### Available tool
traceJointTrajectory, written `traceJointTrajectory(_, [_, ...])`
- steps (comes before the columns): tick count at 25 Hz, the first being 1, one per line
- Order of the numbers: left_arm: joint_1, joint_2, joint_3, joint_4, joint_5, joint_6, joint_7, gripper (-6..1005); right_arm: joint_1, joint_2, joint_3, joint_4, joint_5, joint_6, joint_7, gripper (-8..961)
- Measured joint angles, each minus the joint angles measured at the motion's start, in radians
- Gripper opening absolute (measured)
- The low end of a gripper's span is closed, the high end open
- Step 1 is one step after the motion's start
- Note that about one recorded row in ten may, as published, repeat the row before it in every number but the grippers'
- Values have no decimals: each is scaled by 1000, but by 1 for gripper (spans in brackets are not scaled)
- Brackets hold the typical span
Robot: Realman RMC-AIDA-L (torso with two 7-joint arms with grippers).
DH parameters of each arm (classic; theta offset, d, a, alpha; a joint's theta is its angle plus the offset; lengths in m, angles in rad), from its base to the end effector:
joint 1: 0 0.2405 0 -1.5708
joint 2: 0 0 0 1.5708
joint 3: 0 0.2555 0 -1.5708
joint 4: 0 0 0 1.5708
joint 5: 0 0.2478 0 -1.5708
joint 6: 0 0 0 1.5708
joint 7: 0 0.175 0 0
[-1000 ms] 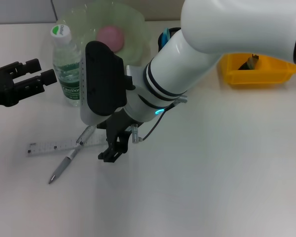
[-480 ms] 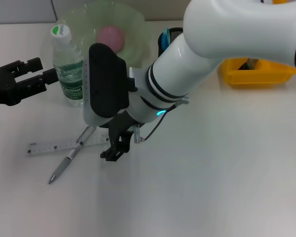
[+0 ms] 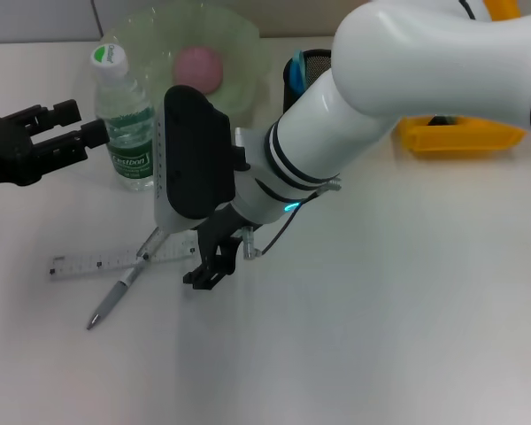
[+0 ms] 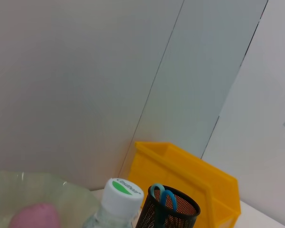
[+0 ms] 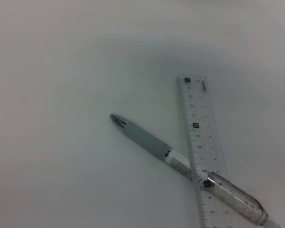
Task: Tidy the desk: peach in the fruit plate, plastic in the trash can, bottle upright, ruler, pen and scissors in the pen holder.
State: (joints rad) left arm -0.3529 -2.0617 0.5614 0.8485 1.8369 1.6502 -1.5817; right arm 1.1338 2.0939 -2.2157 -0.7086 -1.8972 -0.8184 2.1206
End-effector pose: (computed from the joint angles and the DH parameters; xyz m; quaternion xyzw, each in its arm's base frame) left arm -0.3067 0.3471 0.0603 -0.8698 -0.3002 -0.3245 0.2192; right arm 0.0742 0.3796 -0.2319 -0.9851 -0.0787 -0.1453 0.0485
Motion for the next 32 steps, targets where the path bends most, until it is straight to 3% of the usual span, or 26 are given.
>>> traceJointTrajectory(32, [-29, -2, 1, -16, -1, -29, 0, 696, -31, 0, -34, -11, 3, 50, 1, 741])
